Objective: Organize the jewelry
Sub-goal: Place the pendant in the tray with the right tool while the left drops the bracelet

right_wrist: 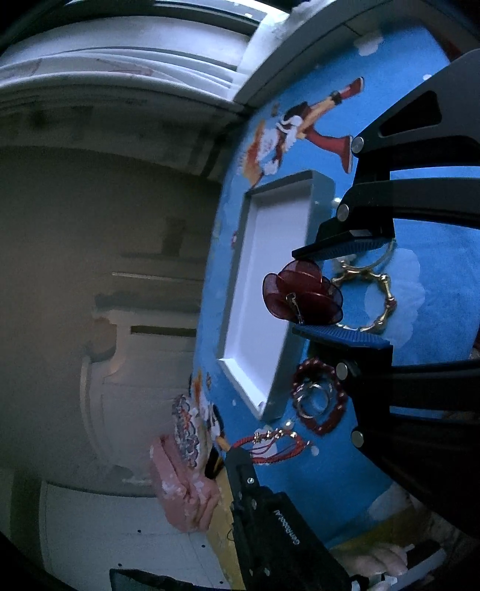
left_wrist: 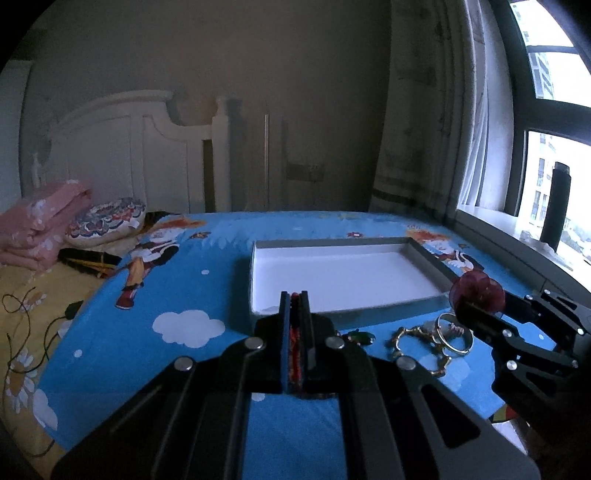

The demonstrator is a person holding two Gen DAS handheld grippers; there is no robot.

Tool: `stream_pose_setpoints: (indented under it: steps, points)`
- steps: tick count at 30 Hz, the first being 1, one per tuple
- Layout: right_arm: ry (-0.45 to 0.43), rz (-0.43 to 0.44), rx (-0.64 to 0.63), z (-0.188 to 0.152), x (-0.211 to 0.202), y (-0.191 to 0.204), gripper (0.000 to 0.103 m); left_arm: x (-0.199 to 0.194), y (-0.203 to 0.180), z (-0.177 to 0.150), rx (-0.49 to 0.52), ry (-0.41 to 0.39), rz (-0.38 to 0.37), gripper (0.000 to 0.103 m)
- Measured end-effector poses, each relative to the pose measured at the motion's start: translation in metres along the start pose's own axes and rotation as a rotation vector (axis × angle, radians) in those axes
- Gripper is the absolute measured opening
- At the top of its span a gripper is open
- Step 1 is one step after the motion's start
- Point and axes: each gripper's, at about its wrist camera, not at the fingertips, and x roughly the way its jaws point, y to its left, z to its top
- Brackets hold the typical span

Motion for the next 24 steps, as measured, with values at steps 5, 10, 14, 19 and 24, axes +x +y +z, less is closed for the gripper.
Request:
stream_pose_setpoints:
  steps: [5,10,14,19,24]
  points:
    - [-0.007,-0.005,-0.008,0.004,-0.001,0.0,0.035,0.004,-0.005,0.001,0.011,0.011,-0.008,0.004]
    - [0.001,-0.018,-0.006,0.008,0.007,-0.006,0.035,0.013,-0.013,0.006,0.031,0.017,0.0,0.004]
    - [0.003,-0.033,0.005,0.016,0.021,-0.015,0.035,0.026,-0.016,0.014,0.029,0.026,0.0,0.004]
    - [0.01,-0.057,0.008,0.029,0.047,-0.027,0.035,0.05,-0.022,0.036,0.036,0.022,0.002,0.004]
    - [0.041,-0.075,0.007,0.043,0.082,-0.039,0.035,0.085,-0.026,0.055,0.042,0.042,0.002,0.004]
